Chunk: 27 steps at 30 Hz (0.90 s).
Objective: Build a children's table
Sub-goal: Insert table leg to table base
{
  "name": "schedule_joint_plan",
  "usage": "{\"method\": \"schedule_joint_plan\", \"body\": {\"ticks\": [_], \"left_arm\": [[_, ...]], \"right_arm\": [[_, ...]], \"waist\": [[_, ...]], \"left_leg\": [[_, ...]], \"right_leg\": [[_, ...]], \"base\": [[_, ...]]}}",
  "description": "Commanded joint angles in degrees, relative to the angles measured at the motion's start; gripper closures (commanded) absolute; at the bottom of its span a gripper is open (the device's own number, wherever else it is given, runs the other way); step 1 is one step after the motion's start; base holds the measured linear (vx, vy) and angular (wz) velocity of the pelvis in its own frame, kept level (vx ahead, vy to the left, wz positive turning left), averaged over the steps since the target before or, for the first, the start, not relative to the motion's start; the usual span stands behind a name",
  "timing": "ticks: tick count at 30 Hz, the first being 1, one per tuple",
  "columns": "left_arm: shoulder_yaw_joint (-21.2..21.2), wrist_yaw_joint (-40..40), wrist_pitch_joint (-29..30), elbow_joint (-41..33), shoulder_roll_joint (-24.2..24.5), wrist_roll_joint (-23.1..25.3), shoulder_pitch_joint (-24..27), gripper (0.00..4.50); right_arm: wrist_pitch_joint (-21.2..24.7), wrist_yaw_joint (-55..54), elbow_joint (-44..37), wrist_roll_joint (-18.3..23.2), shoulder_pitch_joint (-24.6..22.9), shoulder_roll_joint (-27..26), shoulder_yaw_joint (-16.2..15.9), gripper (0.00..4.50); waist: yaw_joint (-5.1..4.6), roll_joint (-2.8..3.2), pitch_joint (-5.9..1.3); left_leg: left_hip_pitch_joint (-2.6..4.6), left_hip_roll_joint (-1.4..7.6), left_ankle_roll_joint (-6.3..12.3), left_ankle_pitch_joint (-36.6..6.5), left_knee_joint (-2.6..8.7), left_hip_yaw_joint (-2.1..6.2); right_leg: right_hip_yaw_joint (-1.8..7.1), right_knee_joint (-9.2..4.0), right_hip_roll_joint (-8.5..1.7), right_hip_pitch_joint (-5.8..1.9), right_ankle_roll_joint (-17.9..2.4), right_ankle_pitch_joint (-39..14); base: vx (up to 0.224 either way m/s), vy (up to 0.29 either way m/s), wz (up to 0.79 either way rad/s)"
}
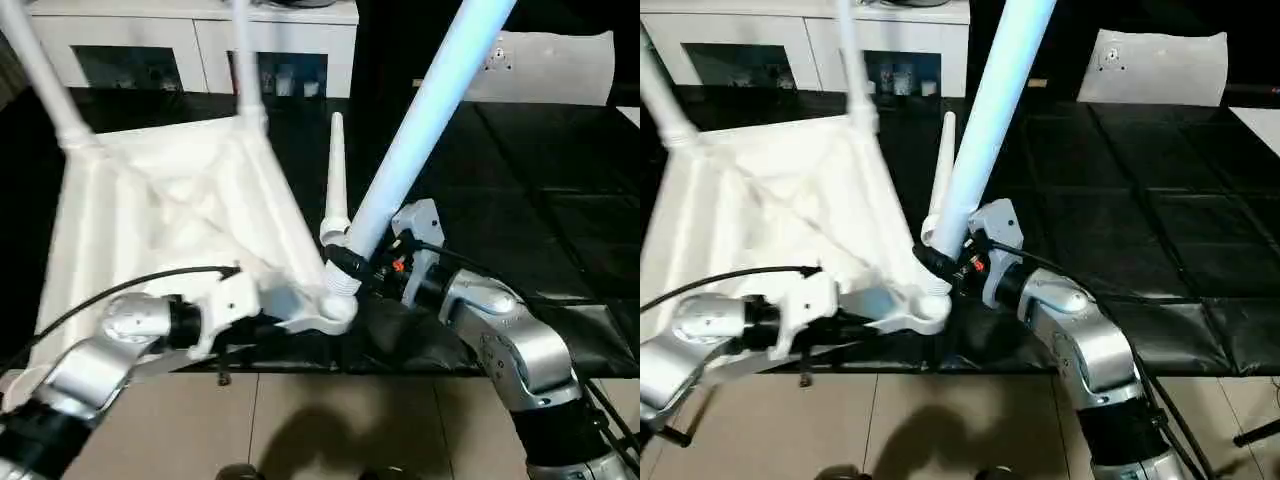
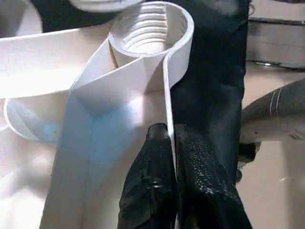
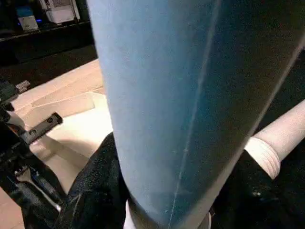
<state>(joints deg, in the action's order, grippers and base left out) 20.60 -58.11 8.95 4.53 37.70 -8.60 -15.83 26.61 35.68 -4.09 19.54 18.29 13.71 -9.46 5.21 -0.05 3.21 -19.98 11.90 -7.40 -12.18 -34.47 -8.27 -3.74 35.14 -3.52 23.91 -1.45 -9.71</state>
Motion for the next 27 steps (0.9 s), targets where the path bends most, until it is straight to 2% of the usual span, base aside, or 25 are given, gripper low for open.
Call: {"method": "schedule_joint_plan", "body": {"ticks": [1, 3, 4, 7, 9, 10, 14, 18, 19, 21, 22, 25, 27], "left_arm": [[0.4, -0.3, -3.2, -0.5, -0.9, 0.4, -2.0, 4.50], [0.2, 0.6, -3.1, 0.1, -1.0, 1.1, -2.1, 4.50], [-1.1, 2.6, -2.0, 0.9, -1.2, 2.2, -1.5, 4.50], [-2.1, 3.7, -1.9, 0.9, -1.1, 2.6, -0.6, 4.50], [-2.9, 3.5, -1.2, 1.0, -1.2, 1.7, -0.5, 4.50], [-3.3, 3.5, -0.6, 1.4, -1.2, 1.3, -0.7, 4.50], [-4.5, 2.0, 0.2, 2.8, -1.5, -0.4, -1.4, 4.50], [-4.2, -1.3, 2.2, 2.0, -1.0, -2.3, -1.3, 4.50], [-4.2, -1.5, 2.1, 2.0, -1.1, -2.2, -1.4, 4.50], [-4.2, -1.6, 2.1, 2.1, -1.3, -2.1, -1.7, 4.50], [-4.0, -2.3, 1.6, 2.4, -1.5, -2.0, -2.1, 4.50], [-3.7, -3.4, 0.9, 2.6, -1.5, -1.8, -2.6, 4.50], [-3.7, -3.7, 0.7, 2.9, -1.8, -1.4, -3.1, 4.50]], "right_arm": [[0.4, 1.2, -1.3, 0.6, 0.3, 0.6, 0.8, 2.62], [0.8, 1.7, -1.3, 0.7, 0.4, 0.9, 0.4, 2.62], [2.7, 3.4, -1.1, 0.7, 0.8, 2.0, -0.8, 2.62], [3.8, 4.3, -0.9, 0.4, 1.2, 2.7, -1.7, 2.62], [4.2, 4.5, 0.1, -0.3, 2.0, 3.1, -2.6, 2.62], [4.6, 4.7, 0.8, -0.7, 2.5, 3.4, -3.1, 2.62], [5.3, 5.8, 2.9, -1.4, 3.9, 3.7, -4.1, 2.62], [4.7, 6.2, 6.0, -2.9, 5.7, 2.9, -5.6, 2.62], [4.8, 6.4, 6.5, -3.1, 6.1, 2.9, -6.0, 2.62], [5.2, 7.1, 7.7, -3.4, 6.9, 3.1, -6.8, 2.62], [5.2, 7.9, 9.4, -4.0, 8.0, 3.2, -7.7, 2.62], [5.0, 8.5, 11.5, -4.4, 9.2, 2.8, -8.1, 2.62], [5.2, 9.6, 14.7, -4.1, 10.8, 1.7, -8.1, 2.62]], "waist": [[-0.52, 0.54, -3.89], [-0.62, 0.41, -3.84], [-0.73, -0.23, -3.82], [-0.72, 0.03, -3.74], [-0.78, -0.51, -3.69], [-0.84, -0.33, -3.68], [-1.26, -0.49, -3.51], [-1.88, -0.39, -3.51], [-1.98, -0.20, -3.38], [-2.05, -0.28, -3.53], [-2.14, -0.50, -3.56], [-2.17, -0.25, -3.53], [-2.24, -0.34, -3.61]], "left_leg": [[-0.26, 0.39, 0.33, -5.9, 4.30, -0.93], [-0.43, 0.41, 0.35, -6.3, 4.29, -0.85], [-0.46, 0.44, 0.53, -6.0, 4.25, -0.93], [-0.46, 0.40, 0.85, -6.2, 4.18, -0.94], [-0.53, 0.44, 0.89, -6.2, 4.22, -0.93], [-0.44, 0.43, 0.84, -6.3, 4.27, -0.89], [-0.44, 0.28, 0.89, -7.9, 4.26, -0.94], [-0.60, 0.21, 0.84, -7.8, 4.20, -0.86], [-0.56, 0.23, 0.85, -7.9, 4.24, -0.81], [-0.48, 0.28, 1.06, -7.4, 4.15, -0.85], [-0.55, 0.32, 1.24, -6.7, 4.14, -0.88], [-0.51, 0.32, 1.27, -6.3, 4.13, -0.90], [-0.49, 0.28, 1.37, -6.7, 4.09, -0.91]], "right_leg": [[2.89, -3.26, -3.19, -3.84, -8.3, -9.5], [2.88, -3.46, -3.27, -3.96, -7.7, -11.2], [2.92, -3.51, -3.20, -3.98, -7.5, -11.6], [2.89, -3.73, -3.22, -3.85, -7.1, -13.8], [2.84, -3.71, -3.20, -3.82, -6.9, -14.9], [2.80, -3.67, -3.20, -3.67, -7.0, -15.4], [2.81, -4.21, -3.23, -3.53, -6.0, -19.4], [2.72, -4.20, -3.23, -3.51, -6.0, -19.9], [2.74, -4.23, -3.21, -3.39, -6.2, -20.0], [2.76, -4.11, -3.14, -3.45, -6.6, -18.5], [2.75, -3.90, -3.08, -3.54, -7.1, -16.8], [2.78, -3.66, -3.06, -3.58, -8.3, -14.5], [2.77, -3.58, -3.09, -3.62, -8.7, -14.3]], "base": [[0.000, 0.000, 0.00], [0.000, 0.000, 0.00], [0.000, 0.000, 0.00], [0.000, 0.000, 0.00], [0.000, 0.000, 0.00], [0.000, 0.000, 0.00], [0.000, 0.000, 0.00], [0.000, 0.000, 0.00], [0.000, 0.000, 0.00], [0.000, 0.000, 0.00], [0.000, 0.000, 0.00], [0.000, 0.000, 0.00], [0.000, 0.000, 0.00]]}}
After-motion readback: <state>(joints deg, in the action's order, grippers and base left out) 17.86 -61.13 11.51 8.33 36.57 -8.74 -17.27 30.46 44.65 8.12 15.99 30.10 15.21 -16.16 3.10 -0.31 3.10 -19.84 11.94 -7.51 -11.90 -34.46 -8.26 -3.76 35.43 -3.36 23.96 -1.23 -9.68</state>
